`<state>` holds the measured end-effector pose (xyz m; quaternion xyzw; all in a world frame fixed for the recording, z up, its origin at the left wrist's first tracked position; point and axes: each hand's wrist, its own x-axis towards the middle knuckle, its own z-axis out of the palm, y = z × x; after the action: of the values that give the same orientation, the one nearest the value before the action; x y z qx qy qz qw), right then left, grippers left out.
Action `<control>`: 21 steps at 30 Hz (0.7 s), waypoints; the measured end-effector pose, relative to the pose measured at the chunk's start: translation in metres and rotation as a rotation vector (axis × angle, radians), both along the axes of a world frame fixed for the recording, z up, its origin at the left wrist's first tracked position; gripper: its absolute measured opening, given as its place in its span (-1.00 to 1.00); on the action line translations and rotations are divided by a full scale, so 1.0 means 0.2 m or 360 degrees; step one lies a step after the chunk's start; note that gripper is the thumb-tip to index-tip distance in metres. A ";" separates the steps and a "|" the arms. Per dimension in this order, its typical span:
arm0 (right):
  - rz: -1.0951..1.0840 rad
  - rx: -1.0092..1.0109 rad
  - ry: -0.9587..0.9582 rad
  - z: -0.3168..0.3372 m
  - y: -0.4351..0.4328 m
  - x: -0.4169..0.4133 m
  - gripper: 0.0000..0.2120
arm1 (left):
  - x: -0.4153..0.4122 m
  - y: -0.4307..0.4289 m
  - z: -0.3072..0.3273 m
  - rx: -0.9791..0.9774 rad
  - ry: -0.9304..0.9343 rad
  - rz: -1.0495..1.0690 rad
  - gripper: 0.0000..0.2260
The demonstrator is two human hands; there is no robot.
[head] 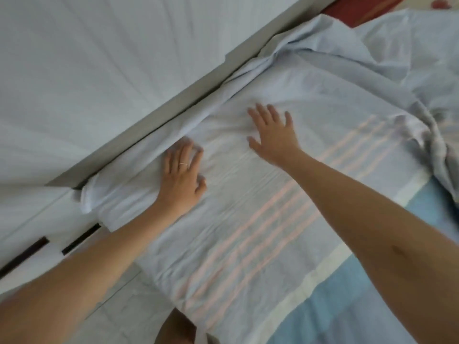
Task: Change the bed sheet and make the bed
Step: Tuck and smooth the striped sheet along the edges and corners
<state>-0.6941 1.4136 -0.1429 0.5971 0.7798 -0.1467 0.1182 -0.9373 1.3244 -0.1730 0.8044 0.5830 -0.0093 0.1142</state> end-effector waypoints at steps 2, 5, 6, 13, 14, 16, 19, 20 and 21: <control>0.0963 0.0012 0.0004 -0.05 -0.16 -0.17 -0.46 | -0.13 -0.17 0.02 0.0030 0.0060 -0.0017 -0.42; 0.1451 -0.0180 -0.0216 -0.10 -0.25 -0.34 -0.45 | -0.32 -0.31 0.03 0.0030 0.0178 0.0036 -0.37; 0.1359 -0.0174 -0.0227 -0.10 -0.22 -0.38 -0.43 | -0.38 -0.31 0.04 0.0027 0.0208 0.0091 -0.36; 0.0451 -0.0151 -0.0086 0.01 0.01 -0.67 -0.18 | -0.61 -0.28 0.10 -0.0054 0.0058 0.0408 -0.29; 0.0571 -0.0051 -0.0088 0.02 -0.01 -0.70 -0.20 | -0.61 -0.28 0.10 -0.0062 0.0049 0.0440 -0.29; 0.0922 0.0184 -0.0104 0.01 -0.07 -0.74 -0.20 | -0.58 -0.29 0.09 -0.0101 0.0083 0.0533 -0.28; 0.1098 0.0227 -0.0176 -0.02 -0.13 -0.83 -0.18 | -0.57 -0.32 0.09 -0.0133 0.0122 0.0873 -0.22; 0.1062 0.0148 -0.0237 -0.02 -0.14 -0.86 -0.17 | -0.57 -0.33 0.09 -0.0188 0.0090 0.1013 -0.18; 0.1028 0.0109 -0.0278 -0.02 -0.15 -0.89 -0.16 | -0.57 -0.34 0.09 -0.0251 0.0059 0.1112 -0.14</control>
<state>-0.8727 1.3831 -0.1464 0.3329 0.9201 -0.0236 0.2049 -1.0520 1.2570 -0.1551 0.5448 0.8224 -0.0292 0.1616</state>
